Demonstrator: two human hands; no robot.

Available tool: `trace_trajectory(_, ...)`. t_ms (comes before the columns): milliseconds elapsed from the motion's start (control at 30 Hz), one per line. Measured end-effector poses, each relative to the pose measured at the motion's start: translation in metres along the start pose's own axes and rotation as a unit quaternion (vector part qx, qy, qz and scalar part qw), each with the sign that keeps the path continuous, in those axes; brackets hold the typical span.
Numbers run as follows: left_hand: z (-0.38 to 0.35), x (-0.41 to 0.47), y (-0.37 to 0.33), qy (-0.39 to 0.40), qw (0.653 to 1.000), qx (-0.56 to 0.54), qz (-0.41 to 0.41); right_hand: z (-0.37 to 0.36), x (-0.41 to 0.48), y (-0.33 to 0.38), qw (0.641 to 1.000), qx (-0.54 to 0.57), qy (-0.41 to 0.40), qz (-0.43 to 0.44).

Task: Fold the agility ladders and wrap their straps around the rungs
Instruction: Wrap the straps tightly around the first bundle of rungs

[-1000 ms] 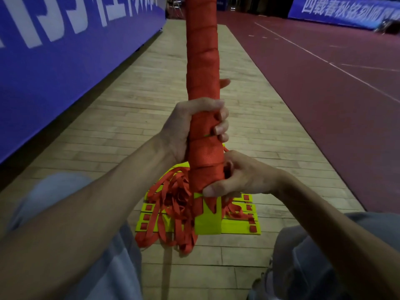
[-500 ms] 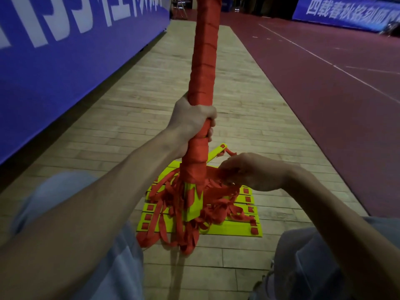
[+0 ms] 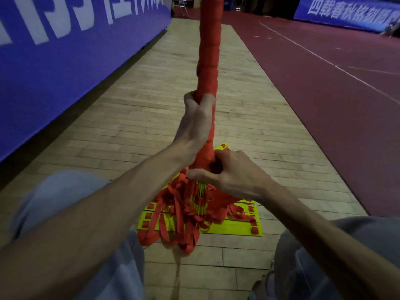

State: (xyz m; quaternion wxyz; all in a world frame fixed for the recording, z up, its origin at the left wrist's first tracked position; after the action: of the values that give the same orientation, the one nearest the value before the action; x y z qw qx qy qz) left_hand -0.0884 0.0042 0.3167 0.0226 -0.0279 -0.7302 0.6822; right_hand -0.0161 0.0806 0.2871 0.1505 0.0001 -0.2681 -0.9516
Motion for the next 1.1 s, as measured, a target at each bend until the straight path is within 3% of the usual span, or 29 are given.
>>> trace_trajectory(167,-0.013,0.0,0.006,0.073,0.996,-0.044,0.021,0.006,0.001,-0.017,0.999,-0.014,-0.029,-0.04)
trace_trajectory(333,-0.013,-0.003,-0.014,0.117,0.989,-0.09,-0.016,0.004,-0.004,-0.003,0.985,0.128,0.097,0.056)
trace_trajectory(433,-0.031,-0.016,-0.014,0.233,0.946,-0.221,0.031,0.005,-0.008,0.002,0.975,0.174,0.114,0.082)
trace_trajectory(500,-0.04,-0.024,-0.015,0.286,0.926,-0.242,0.049,0.003,-0.008,0.002,0.975,0.168,0.119,0.087)
trace_trajectory(700,-0.032,-0.016,-0.013,0.236,0.959,-0.152,0.025,-0.009,-0.013,-0.004,0.943,0.243,0.222,0.052)
trace_trajectory(767,-0.029,-0.011,-0.013,0.216,0.969,-0.119,0.019,-0.009,-0.014,-0.016,0.944,0.221,0.24,0.043)
trace_trajectory(1000,0.006,0.01,-0.018,0.019,0.995,0.04,-0.085,0.006,-0.005,-0.052,0.975,0.113,0.191,-0.028)
trace_trajectory(1100,0.005,0.01,-0.019,-0.005,0.987,0.105,-0.12,0.02,-0.001,-0.056,0.985,0.096,0.141,-0.038)
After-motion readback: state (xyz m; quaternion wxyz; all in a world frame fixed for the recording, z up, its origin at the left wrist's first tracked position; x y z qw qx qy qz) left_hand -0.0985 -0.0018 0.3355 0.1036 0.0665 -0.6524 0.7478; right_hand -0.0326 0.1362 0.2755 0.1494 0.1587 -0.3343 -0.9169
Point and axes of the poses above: each hand's wrist, its own x-axis towards the middle knuckle, its own z-axis out of the back of the hand, y = z × x, the point moved 10 cm from there along x, towards the middle knuckle, and after that the axes turned 6 degrees about z, right-handed, at the moved point
